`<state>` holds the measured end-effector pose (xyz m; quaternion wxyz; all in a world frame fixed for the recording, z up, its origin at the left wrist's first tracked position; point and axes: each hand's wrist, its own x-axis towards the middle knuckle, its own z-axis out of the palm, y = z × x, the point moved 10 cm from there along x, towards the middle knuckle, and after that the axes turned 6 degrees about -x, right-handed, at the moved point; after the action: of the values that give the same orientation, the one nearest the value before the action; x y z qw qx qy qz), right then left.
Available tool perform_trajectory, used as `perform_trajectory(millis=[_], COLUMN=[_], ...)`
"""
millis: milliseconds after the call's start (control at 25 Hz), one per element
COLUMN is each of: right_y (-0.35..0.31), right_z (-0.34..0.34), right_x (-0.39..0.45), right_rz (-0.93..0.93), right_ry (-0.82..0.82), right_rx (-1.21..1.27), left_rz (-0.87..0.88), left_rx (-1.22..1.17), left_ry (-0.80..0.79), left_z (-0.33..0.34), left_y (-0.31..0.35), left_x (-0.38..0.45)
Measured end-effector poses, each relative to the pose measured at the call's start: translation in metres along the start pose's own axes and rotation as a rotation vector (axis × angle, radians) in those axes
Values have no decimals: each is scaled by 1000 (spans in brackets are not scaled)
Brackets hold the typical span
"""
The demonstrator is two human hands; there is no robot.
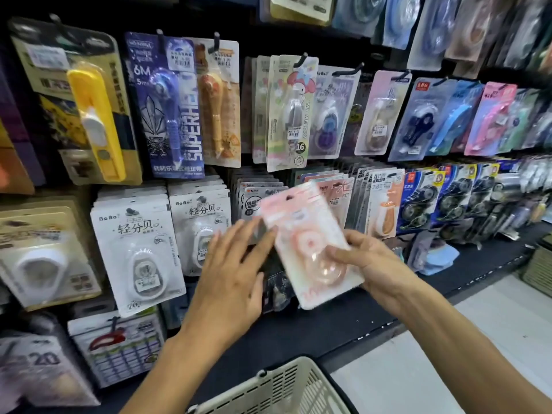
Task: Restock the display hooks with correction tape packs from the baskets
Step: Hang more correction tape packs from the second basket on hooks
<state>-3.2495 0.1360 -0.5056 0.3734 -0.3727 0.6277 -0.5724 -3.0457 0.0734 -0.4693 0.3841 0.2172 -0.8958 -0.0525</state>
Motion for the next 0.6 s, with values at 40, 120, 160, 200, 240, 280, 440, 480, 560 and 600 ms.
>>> perform_trajectory(millis=[40,120,160,200,240,280,440,480,560,600], right_y=[-3,-1,5,13,21,28,41,41,40,39], right_z=[-24,-62,-74,-82,-88,-91,-100,-103,-107,-109], right_x=[3,6,9,13,17,23,45,50,54,55], right_rz=[-29,-58,-44,-17,18,51,87,72,26,6], right_ry=[118,286,327,345,354,359,405,413,398,383], right_rx=[65,124,110,87,63,42,26,26,16,14], left_rz=[-92,-237,-278,-288,-276,-260,-189,-172,-131,-104], left_rx=[53,115,125,138,146,150,192,187,196,224], left_ry=[3,-24,-45,-71,-94,-114,-177,-184,-212,-225], left_z=[-4,-7,-7,-5,-2,1,20,25,36,39], left_y=[-13,-35,-42,-43,-42,-38,-23,-19,-13,-10], left_x=[-1,-3,-5,-7,-8,-10,-11,-10,-9,-8])
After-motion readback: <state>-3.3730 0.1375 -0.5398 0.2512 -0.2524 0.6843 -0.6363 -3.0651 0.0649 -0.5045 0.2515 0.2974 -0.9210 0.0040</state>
